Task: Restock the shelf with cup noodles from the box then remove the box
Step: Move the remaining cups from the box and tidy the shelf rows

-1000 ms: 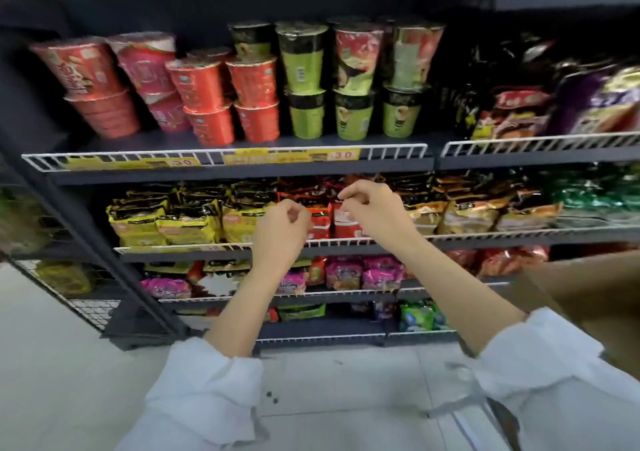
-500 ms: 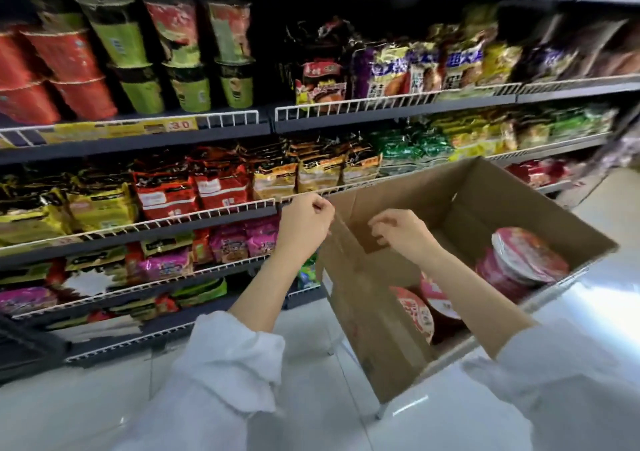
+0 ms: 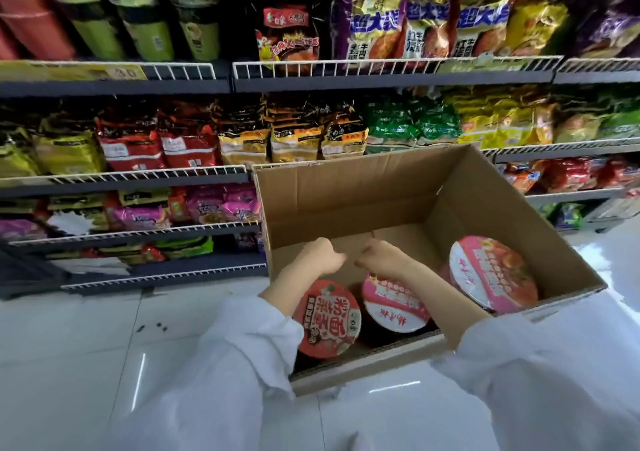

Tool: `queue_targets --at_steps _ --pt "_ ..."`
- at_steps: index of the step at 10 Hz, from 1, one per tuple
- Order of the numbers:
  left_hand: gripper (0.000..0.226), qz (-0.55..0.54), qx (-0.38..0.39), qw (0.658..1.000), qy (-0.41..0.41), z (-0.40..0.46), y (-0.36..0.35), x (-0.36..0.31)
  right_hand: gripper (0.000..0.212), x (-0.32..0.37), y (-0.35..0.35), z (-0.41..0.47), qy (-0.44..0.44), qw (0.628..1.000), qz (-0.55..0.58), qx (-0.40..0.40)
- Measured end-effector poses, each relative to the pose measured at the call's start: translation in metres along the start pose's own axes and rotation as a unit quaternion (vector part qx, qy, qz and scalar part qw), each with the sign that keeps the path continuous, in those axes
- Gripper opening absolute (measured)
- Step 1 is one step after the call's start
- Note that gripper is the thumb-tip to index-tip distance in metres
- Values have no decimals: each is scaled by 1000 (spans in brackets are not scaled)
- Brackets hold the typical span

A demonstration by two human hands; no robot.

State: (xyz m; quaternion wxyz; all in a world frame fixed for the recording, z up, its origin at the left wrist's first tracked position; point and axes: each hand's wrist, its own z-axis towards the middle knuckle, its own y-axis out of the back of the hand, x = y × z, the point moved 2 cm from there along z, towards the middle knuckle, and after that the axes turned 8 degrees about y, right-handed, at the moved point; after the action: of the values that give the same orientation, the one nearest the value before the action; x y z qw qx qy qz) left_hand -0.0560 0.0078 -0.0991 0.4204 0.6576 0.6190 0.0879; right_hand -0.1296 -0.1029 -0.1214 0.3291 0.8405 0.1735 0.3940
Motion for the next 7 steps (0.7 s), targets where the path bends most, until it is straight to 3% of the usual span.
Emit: queue_targets --at_steps 1,3,4,5,6,7 --pt "46 -5 26 996 86 17 -21 12 43 -11 -9 16 -4 997 26 68" --pt "36 -17 117 971 210 22 -35 24 33 -20 -32 43 -4 980 -39 193" --pt "37 -145 82 963 210 31 -54 44 36 -26 -46 47 -40 966 -25 253" --pt "39 -188 66 952 233 33 -58 43 37 -27 -55 48 -66 963 9 263" --pt "43 -126 81 955 255 23 -43 22 32 -22 -40 50 -78 967 47 236" --pt "57 11 -8 973 231 33 -19 9 31 -12 -2 44 -62 972 131 184"
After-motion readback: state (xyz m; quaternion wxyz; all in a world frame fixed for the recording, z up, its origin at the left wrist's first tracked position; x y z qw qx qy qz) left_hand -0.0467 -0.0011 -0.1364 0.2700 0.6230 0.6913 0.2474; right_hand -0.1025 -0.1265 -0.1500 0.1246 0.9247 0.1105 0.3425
